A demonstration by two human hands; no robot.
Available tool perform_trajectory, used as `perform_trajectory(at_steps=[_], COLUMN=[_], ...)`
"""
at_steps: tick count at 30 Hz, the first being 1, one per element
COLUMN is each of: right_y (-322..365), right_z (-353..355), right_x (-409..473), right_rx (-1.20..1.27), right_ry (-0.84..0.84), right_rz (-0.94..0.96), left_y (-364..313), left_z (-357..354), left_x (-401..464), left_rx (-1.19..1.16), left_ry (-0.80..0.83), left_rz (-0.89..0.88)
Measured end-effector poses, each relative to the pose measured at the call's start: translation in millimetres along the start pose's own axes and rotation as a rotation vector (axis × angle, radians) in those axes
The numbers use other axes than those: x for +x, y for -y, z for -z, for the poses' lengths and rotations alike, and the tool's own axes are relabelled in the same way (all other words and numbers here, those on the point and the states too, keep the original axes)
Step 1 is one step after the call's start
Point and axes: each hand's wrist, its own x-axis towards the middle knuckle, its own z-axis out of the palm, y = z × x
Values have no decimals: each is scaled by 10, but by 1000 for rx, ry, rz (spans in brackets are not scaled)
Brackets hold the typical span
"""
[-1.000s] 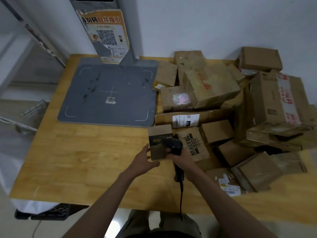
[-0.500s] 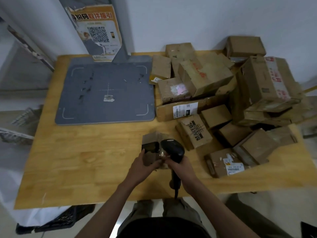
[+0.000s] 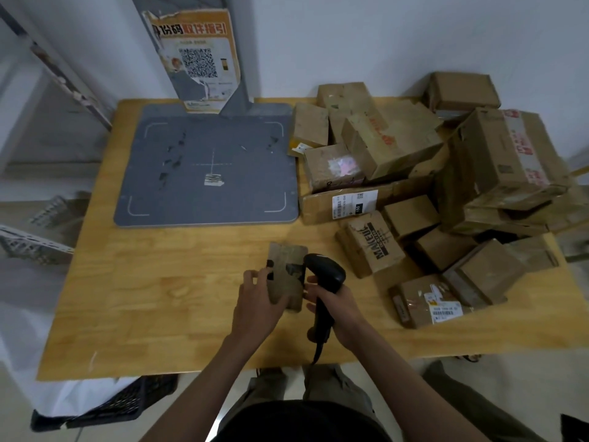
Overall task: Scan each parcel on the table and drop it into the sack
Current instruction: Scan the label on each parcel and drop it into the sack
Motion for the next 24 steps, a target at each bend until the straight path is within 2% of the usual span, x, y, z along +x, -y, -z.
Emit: perform_trajectory(at_steps=[7, 18, 21, 24], right_y=[40, 78, 57, 58], right_z=[-155, 273, 321, 306], right_x=[2, -60, -78, -119], right_rx=[18, -297, -361, -297], right_ry=[190, 38, 50, 92], right_rz=[7, 111, 135, 110], left_y=[78, 413, 434, 430], left_z=[129, 356, 388, 393], left_x=[31, 230, 219, 201], left_rx=[23, -109, -128, -138], left_ry=[68, 188, 185, 172], left_rz=[122, 215, 218, 216])
